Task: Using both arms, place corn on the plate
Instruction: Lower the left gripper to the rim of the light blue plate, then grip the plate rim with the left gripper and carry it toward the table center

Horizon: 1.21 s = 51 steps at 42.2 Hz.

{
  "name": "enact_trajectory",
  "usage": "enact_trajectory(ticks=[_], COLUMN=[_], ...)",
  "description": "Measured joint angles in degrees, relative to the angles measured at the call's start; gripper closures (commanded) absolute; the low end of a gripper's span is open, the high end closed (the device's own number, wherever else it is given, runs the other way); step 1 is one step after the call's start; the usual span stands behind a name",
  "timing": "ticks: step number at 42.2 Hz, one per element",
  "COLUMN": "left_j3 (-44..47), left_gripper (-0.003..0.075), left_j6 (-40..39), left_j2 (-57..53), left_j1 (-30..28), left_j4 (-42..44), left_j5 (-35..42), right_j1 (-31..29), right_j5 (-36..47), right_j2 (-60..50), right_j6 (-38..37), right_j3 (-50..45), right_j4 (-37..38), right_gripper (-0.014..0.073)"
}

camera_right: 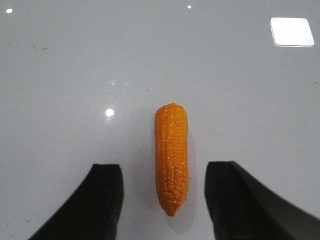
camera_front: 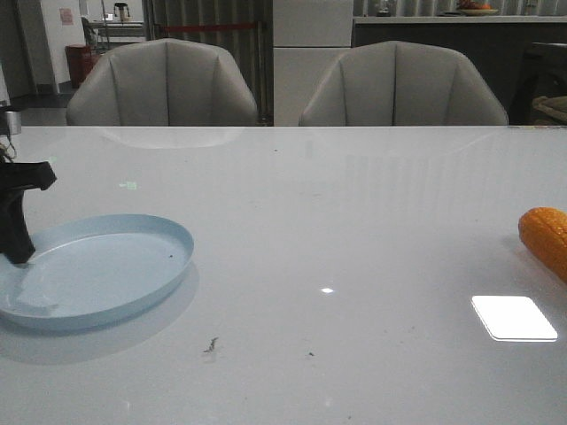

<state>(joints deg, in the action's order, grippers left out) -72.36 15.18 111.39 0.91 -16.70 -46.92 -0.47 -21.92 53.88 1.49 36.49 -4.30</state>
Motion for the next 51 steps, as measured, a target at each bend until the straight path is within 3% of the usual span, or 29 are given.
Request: enact_trajectory(ticks=[12,20,33,41,51], left_j3=[-1.11,-8.44,-24.77,-27.50,-27.50], left_gripper=[0.0619,0.0619,0.0619,0.0619,0.0619], left_j6=[0.04,0.04,0.04,0.04,-2.75], left_j2=[0.00,0.00,0.10,0.10,4.53], left_j1=[0.12,0.12,0.88,5.47,14.53], left_j4=[-0.08,-2.40,-17.90,-24.67,-19.79], left_j5=[-1.33,-5.31,-11.62,-11.71,-12.34], right_j1=[0.00,0.00,0.00,0.00,0.00], right_j5=[0.00,0.00,0.00,0.00,0.00], right_j2=[0.00,0.00,0.00,0.00,0.00], right_j6=[0.00,0.00,0.00,0.00,0.00], right_j3=[0.00,0.00,0.00,0.00,0.00], right_j4=[0.00,0.00,0.00,0.00,0.00], right_gripper=[0.0116,0.0116,0.0116,0.0116,0.0116])
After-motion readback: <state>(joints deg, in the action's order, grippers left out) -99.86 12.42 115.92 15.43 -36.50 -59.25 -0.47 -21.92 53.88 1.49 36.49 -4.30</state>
